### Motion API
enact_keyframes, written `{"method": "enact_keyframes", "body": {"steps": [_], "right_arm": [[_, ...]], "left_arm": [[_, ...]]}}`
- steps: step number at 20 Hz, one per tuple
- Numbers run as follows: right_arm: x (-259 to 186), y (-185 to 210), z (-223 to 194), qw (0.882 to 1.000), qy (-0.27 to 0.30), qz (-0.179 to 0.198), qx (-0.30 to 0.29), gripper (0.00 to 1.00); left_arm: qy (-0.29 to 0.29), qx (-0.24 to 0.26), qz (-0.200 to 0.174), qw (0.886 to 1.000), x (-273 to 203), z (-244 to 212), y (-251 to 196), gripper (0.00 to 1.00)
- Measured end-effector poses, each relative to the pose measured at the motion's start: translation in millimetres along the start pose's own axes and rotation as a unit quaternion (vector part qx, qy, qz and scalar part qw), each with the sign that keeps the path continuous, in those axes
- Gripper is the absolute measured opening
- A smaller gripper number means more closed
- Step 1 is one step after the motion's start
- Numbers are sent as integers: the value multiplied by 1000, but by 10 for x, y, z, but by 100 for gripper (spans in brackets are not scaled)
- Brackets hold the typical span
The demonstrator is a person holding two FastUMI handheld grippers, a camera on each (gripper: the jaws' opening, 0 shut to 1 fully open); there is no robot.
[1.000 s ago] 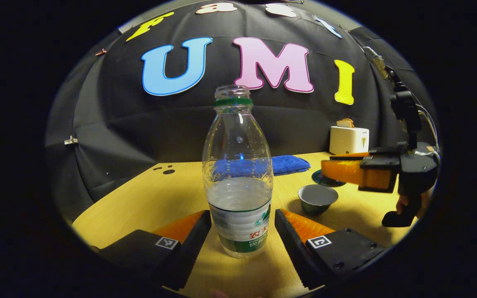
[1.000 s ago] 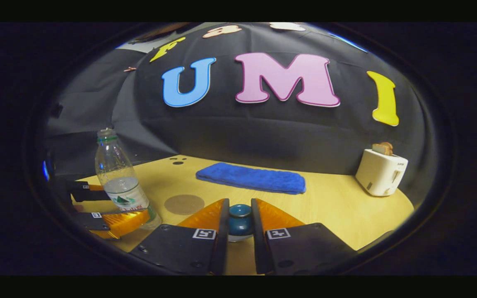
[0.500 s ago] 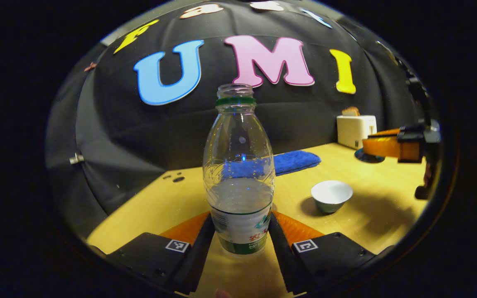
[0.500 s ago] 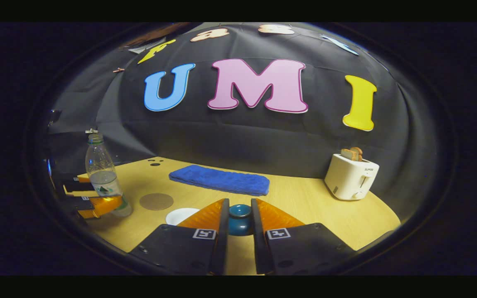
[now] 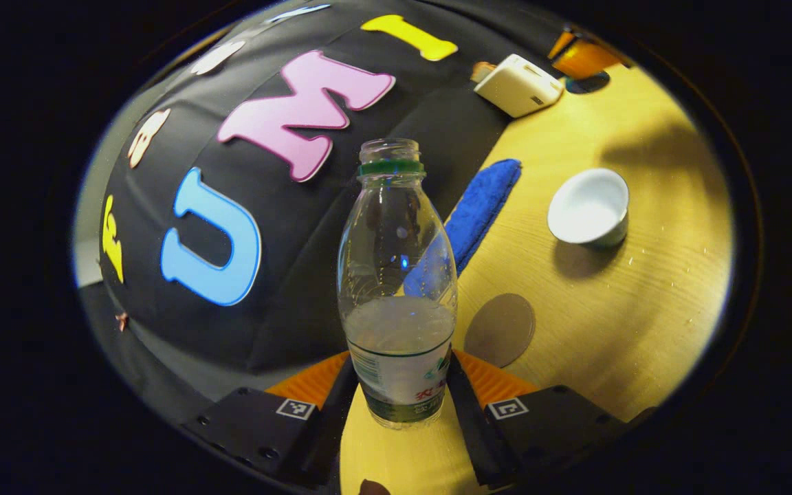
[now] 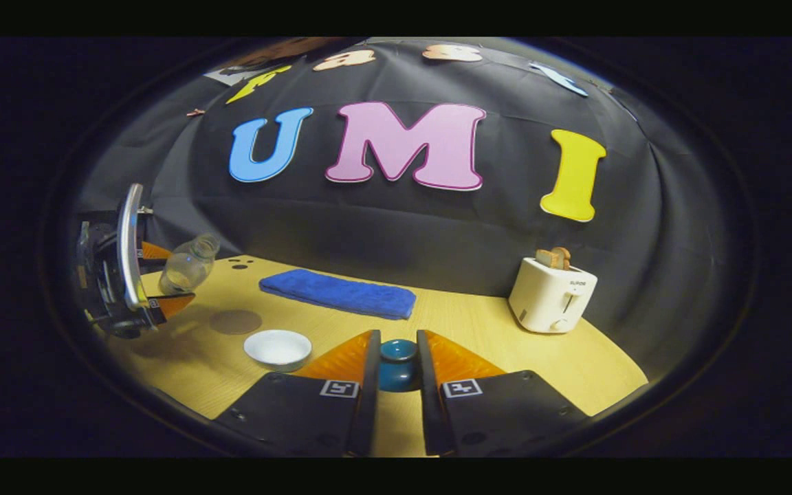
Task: Open the teacup lid with one hand, grasp the water bottle and pour water into the teacup with the other hand; after pouring, place the water bottle on the coaster and then close the teacup lid.
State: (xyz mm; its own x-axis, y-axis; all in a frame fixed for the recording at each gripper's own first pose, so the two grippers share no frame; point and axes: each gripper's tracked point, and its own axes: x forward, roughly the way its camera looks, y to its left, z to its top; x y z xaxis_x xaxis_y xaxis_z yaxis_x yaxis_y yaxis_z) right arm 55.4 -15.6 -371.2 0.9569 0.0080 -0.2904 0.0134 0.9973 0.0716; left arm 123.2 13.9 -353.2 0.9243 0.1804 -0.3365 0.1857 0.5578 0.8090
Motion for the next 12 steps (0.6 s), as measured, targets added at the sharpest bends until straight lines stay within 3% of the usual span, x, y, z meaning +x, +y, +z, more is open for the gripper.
{"method": "enact_keyframes", "body": {"steps": [3, 12], "right_arm": [[-46, -75, -52, 1000, 5, -4, 3, 34], [-81, -165, -72, 1000, 5, -7, 0, 34]], "left_arm": [[-6, 84, 6, 996, 98, 88, 1, 76], [-35, 223, 36, 974, 234, 174, 180, 76]]}}
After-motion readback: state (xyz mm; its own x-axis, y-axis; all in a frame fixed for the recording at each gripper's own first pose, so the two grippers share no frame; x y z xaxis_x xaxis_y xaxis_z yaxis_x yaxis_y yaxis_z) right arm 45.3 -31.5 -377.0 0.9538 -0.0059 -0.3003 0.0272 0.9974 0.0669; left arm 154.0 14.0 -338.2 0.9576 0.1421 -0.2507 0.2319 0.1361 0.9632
